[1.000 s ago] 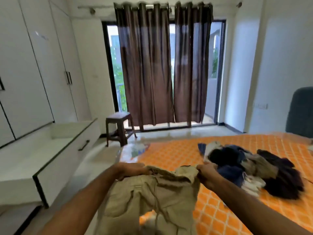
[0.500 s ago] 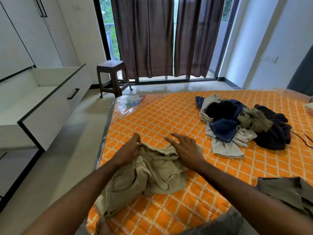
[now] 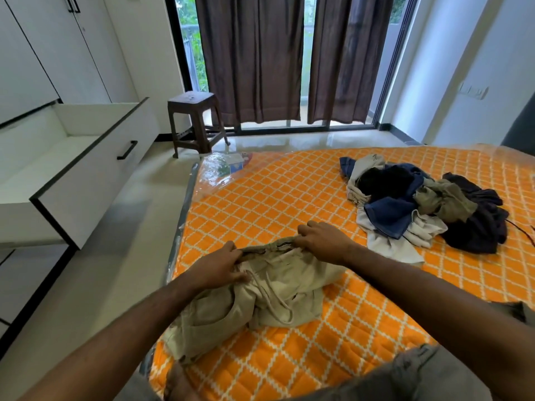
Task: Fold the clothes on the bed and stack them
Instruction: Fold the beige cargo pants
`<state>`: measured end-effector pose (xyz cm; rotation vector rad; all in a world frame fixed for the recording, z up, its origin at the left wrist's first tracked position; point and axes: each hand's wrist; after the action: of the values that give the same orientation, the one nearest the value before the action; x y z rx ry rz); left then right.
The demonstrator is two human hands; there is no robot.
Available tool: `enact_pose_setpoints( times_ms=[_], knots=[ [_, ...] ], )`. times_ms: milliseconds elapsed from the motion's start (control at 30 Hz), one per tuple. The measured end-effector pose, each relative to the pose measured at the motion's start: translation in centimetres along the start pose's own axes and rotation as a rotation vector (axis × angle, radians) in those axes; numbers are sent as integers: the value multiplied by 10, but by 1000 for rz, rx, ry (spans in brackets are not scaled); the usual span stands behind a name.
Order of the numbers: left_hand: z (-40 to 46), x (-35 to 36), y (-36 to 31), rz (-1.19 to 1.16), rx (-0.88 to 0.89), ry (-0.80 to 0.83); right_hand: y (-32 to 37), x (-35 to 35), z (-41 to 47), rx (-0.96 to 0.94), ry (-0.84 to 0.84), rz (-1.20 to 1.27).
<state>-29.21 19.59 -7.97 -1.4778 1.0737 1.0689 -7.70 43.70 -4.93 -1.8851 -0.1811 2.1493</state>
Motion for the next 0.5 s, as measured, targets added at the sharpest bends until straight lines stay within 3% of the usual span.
enact_pose_setpoints(
  times_ms=[100, 300, 500],
  knots=[
    [-4, -13, 2, 90, 81, -49, -22, -24, 6, 107, -13, 81],
    [-1, -89, -2, 155, 177, -350, -72, -85, 15, 260, -58, 351],
    [-8, -218, -21, 488, 258, -651, -112, -164, 31, 353, -329, 652]
  ],
)
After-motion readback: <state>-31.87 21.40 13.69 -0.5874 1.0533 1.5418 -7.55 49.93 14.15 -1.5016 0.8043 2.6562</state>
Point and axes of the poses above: each hand's wrist, its own z-axis towards the middle knuckle, its own x-axis out of the palm, y = z × x, and after that the axes turned 8 degrees about x, right-handed
